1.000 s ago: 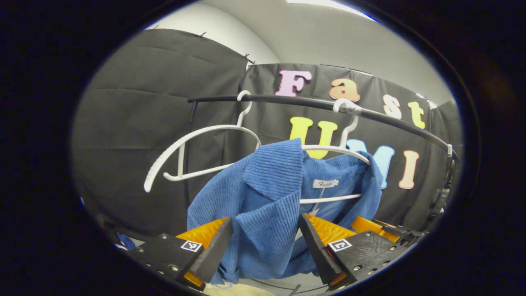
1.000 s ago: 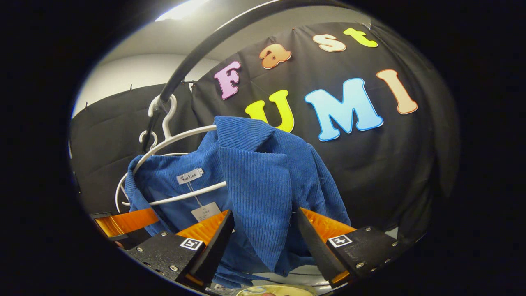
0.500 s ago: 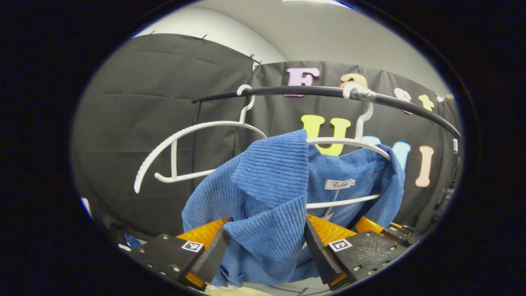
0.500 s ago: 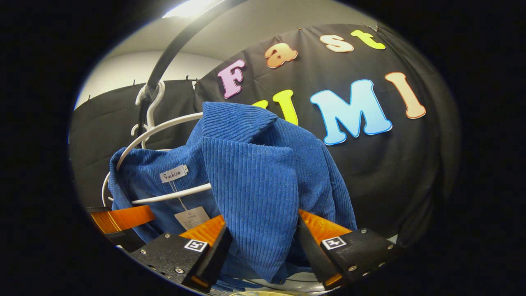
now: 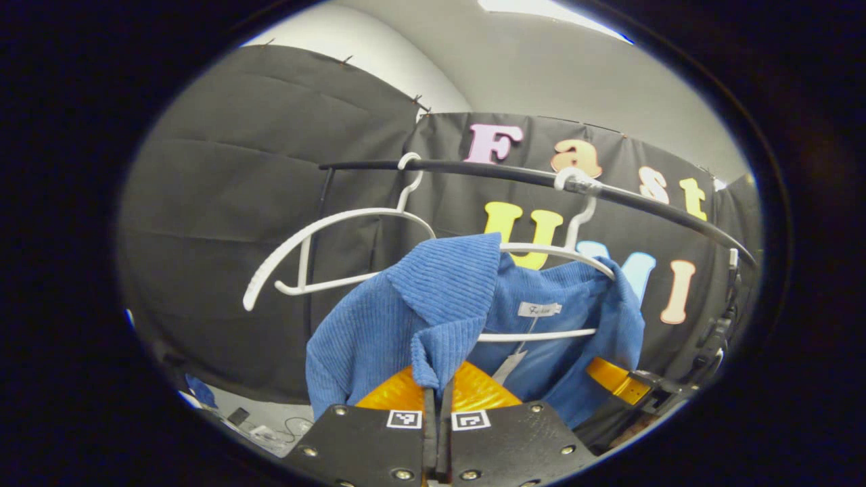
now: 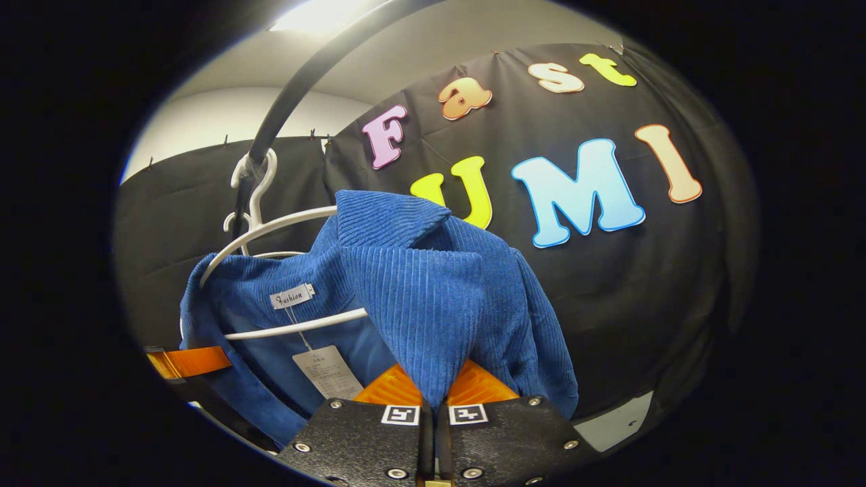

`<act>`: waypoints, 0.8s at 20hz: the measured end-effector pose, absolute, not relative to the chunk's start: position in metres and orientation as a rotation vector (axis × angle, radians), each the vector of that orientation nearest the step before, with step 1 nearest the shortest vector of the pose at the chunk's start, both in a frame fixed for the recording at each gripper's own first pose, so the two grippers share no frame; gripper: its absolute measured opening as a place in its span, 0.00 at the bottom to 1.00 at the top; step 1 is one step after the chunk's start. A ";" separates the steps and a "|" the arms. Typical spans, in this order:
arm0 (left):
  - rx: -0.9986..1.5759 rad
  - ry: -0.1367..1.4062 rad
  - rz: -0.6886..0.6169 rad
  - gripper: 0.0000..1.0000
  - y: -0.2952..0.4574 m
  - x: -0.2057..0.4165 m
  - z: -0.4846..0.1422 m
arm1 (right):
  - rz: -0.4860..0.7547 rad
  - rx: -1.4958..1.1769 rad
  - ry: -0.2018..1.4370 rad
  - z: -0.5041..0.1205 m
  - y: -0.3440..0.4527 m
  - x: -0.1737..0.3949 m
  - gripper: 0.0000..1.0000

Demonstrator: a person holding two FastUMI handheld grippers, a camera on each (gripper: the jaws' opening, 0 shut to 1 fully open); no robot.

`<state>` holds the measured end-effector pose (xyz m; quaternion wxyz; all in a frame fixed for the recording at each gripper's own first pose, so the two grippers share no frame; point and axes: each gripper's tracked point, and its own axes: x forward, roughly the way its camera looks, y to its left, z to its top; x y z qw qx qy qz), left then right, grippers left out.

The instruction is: Grasp the clothes on the hanger with both hands and then place them into the laundry hamper below.

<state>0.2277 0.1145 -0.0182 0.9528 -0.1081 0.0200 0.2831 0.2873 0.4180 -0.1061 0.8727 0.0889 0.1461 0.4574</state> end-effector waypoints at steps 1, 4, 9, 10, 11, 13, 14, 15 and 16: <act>-0.238 0.045 0.541 0.01 0.105 0.228 -0.019 | 0.950 0.174 0.283 -0.102 0.415 0.291 0.01; -0.240 0.031 0.513 0.05 0.108 0.223 -0.012 | 0.930 0.164 0.230 -0.089 0.409 0.290 0.00; -0.233 -0.020 0.500 0.01 0.113 0.203 0.010 | 0.871 0.126 0.173 -0.082 0.401 0.301 0.00; -0.225 -0.028 0.500 0.01 0.116 0.201 0.015 | 0.856 0.118 0.159 -0.081 0.399 0.304 0.00; -0.221 -0.035 0.500 0.01 0.120 0.197 0.019 | 0.836 0.118 0.148 -0.079 0.396 0.307 0.00; -0.221 -0.050 0.506 0.05 0.128 0.186 0.028 | 0.790 0.137 0.126 -0.070 0.389 0.318 0.00; -0.222 -0.059 0.511 0.05 0.133 0.182 0.033 | 0.767 0.150 0.104 -0.065 0.388 0.327 0.00; -0.222 -0.063 0.519 0.05 0.140 0.178 0.037 | 0.748 0.153 0.080 -0.061 0.387 0.336 0.00; -0.225 -0.066 0.526 0.05 0.147 0.173 0.040 | 0.725 0.146 0.047 -0.057 0.385 0.346 0.00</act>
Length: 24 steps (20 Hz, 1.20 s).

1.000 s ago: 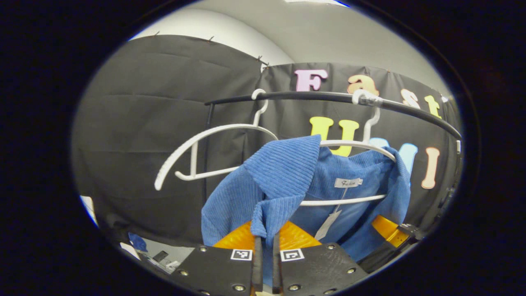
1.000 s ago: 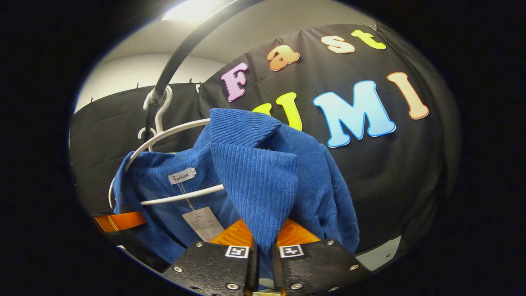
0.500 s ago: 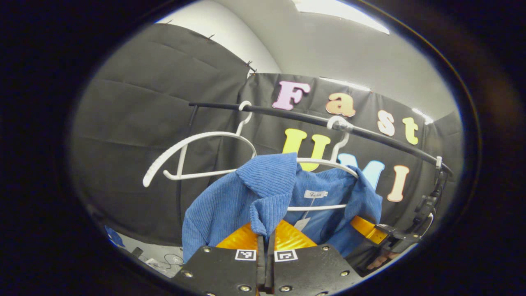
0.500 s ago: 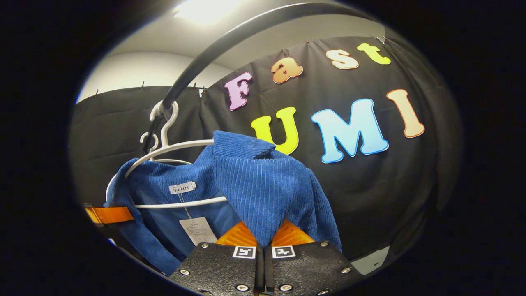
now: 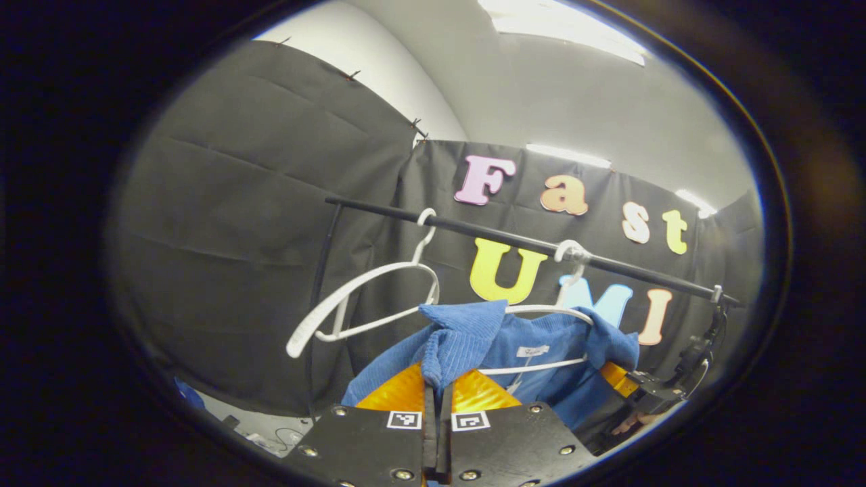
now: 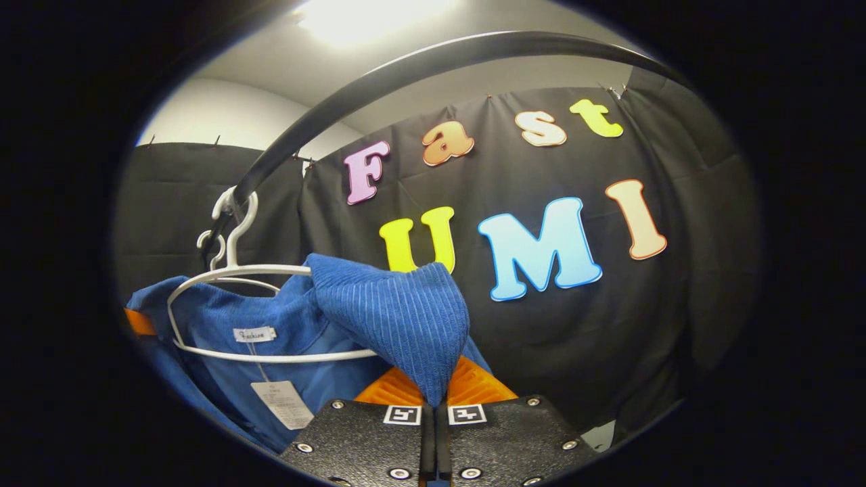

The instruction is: Grasp the clothes on the hanger with both hands and then place them into the laundry hamper below.

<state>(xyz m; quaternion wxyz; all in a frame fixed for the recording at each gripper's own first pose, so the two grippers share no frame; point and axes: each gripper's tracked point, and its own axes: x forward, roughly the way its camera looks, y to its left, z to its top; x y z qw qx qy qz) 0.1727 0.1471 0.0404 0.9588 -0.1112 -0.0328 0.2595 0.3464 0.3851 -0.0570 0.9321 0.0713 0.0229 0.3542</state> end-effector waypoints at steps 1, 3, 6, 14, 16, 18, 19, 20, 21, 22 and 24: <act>-0.227 -0.074 0.537 0.05 0.154 0.167 0.044 | 0.710 0.137 0.028 -0.056 0.384 0.352 0.00; -0.216 -0.088 0.558 0.05 0.172 0.157 0.052 | 0.683 0.135 -0.005 -0.052 0.382 0.361 0.00; -0.200 -0.098 0.588 0.05 0.196 0.149 0.063 | 0.659 0.139 -0.048 -0.047 0.383 0.370 0.00; -0.204 -0.110 0.610 0.01 0.240 0.148 0.072 | 0.583 0.111 -0.151 -0.030 0.375 0.394 0.00; -0.177 -0.103 0.608 0.01 0.246 0.155 0.073 | 0.590 0.092 -0.161 -0.033 0.379 0.396 0.00; -0.167 -0.094 0.591 0.01 0.251 0.158 0.072 | 0.584 0.053 -0.190 -0.033 0.377 0.398 0.00; -0.177 -0.092 0.583 0.00 0.253 0.158 0.071 | 0.580 0.039 -0.203 -0.033 0.376 0.399 0.00; -0.198 -0.094 0.575 0.01 0.255 0.159 0.066 | 0.574 0.034 -0.212 -0.033 0.376 0.401 0.00; -0.216 -0.079 0.567 0.01 0.257 0.160 0.056 | 0.568 0.030 -0.209 -0.035 0.375 0.405 0.00; -0.224 -0.054 0.567 0.01 0.259 0.162 0.044 | 0.564 0.026 -0.199 -0.038 0.375 0.410 0.00; -0.228 -0.020 0.556 0.05 0.258 0.171 0.022 | 0.567 0.025 -0.167 -0.047 0.377 0.419 0.00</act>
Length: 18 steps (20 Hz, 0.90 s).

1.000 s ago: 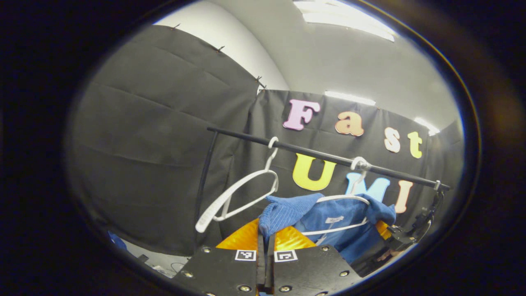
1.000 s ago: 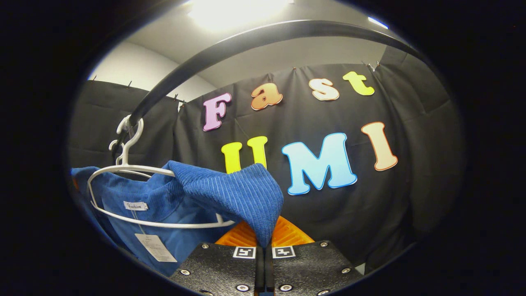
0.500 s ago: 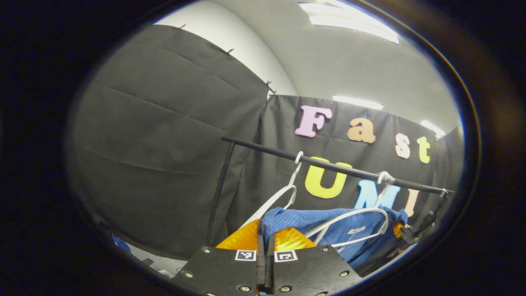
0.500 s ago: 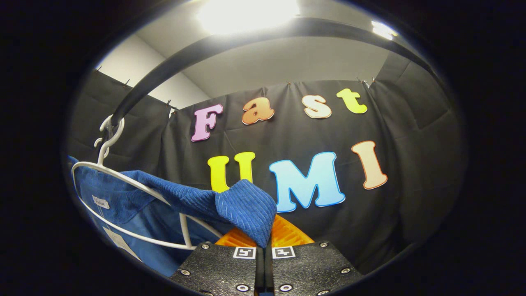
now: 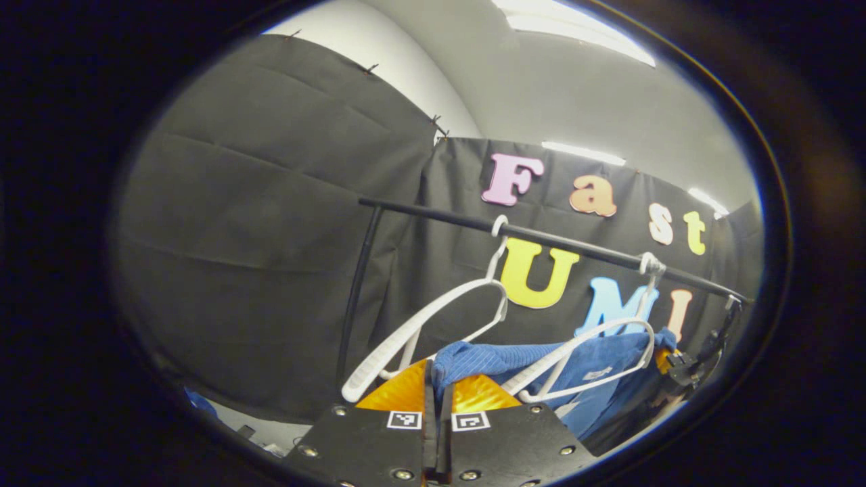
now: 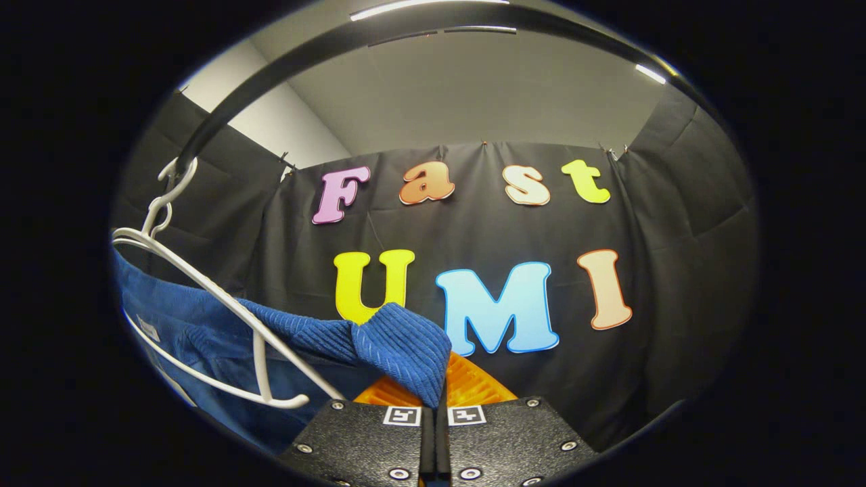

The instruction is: Grasp the clothes on the hanger with both hands and then place them into the laundry hamper below.

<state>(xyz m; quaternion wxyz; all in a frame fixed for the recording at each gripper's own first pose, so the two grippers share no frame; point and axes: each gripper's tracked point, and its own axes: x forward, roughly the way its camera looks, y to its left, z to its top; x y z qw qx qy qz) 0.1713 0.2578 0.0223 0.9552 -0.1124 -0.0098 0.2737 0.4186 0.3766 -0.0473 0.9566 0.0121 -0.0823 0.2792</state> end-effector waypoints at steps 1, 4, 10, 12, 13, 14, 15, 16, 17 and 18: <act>-0.233 -0.002 0.546 0.01 0.254 0.175 0.012 | 0.562 0.025 -0.154 -0.051 0.376 0.421 0.00; -0.243 0.030 0.530 0.01 0.243 0.177 -0.008 | 0.548 0.009 -0.139 -0.055 0.369 0.423 0.00; -0.274 0.044 0.543 0.01 0.240 0.171 -0.021 | 0.561 -0.035 -0.123 -0.069 0.365 0.426 0.00; -0.292 0.054 0.546 0.01 0.234 0.169 -0.028 | 0.559 -0.049 -0.104 -0.079 0.360 0.430 0.00; -0.292 0.063 0.548 0.01 0.231 0.170 -0.034 | 0.559 -0.048 -0.084 -0.085 0.359 0.433 0.00; -0.295 0.074 0.549 0.01 0.228 0.171 -0.040 | 0.561 -0.031 -0.053 -0.092 0.357 0.432 0.00; -0.299 0.090 0.548 0.05 0.221 0.171 -0.048 | 0.563 0.004 -0.021 -0.098 0.356 0.431 0.00; -0.297 0.108 0.547 0.05 0.214 0.169 -0.057 | 0.564 0.026 0.001 -0.104 0.353 0.431 0.00; -0.298 0.127 0.544 0.01 0.204 0.166 -0.068 | 0.559 0.023 0.013 -0.109 0.348 0.431 0.00; -0.302 0.141 0.542 0.05 0.194 0.162 -0.076 | 0.558 0.007 0.020 -0.115 0.342 0.430 0.00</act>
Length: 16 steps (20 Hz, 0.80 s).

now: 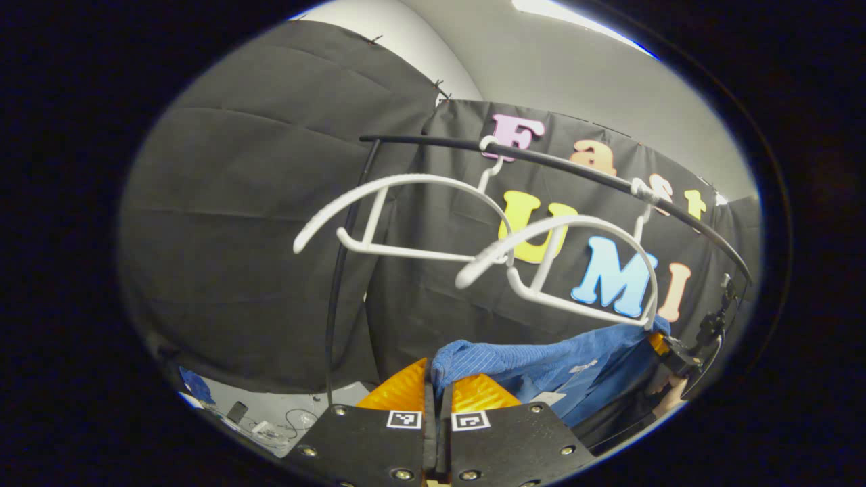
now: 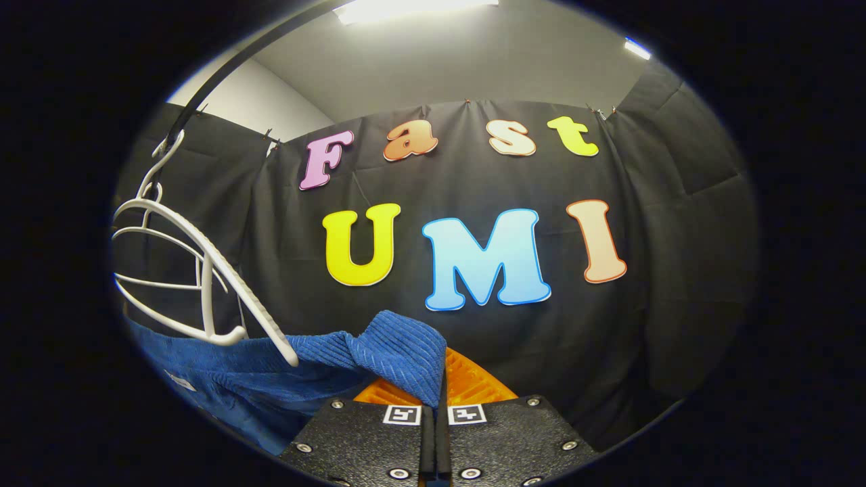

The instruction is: Grasp the clothes on the hanger with both hands and then place them into the laundry hamper below.

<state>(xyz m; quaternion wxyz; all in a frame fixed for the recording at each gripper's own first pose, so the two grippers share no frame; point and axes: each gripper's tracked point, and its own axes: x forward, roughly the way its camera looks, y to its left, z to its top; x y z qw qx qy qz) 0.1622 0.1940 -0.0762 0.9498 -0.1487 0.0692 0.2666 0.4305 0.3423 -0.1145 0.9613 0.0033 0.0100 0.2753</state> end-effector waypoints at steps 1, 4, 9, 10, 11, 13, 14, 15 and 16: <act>-0.310 0.147 0.539 0.01 0.188 0.157 -0.081 | 0.565 -0.007 0.033 -0.121 0.339 0.427 0.00; -0.330 0.128 0.528 0.01 0.166 0.135 -0.086 | 0.592 -0.005 0.085 -0.139 0.324 0.406 0.00; -0.327 0.162 0.584 0.05 0.146 0.094 -0.109 | 0.631 0.002 0.200 -0.171 0.304 0.378 0.00; -0.338 0.169 0.596 0.05 0.143 0.086 -0.112 | 0.640 0.002 0.225 -0.177 0.301 0.368 0.00; -0.348 0.178 0.608 0.05 0.137 0.077 -0.115 | 0.651 -0.005 0.246 -0.184 0.297 0.358 0.00; -0.352 0.209 0.635 0.05 0.135 0.065 -0.127 | 0.681 -0.015 0.278 -0.193 0.292 0.339 0.00; -0.348 0.221 0.641 0.01 0.134 0.060 -0.132 | 0.689 -0.023 0.297 -0.199 0.288 0.329 0.00; -0.343 0.229 0.640 0.05 0.132 0.054 -0.135 | 0.690 -0.036 0.320 -0.207 0.282 0.320 0.00; -0.340 0.234 0.637 0.01 0.132 0.050 -0.137 | 0.683 -0.046 0.344 -0.216 0.274 0.310 0.00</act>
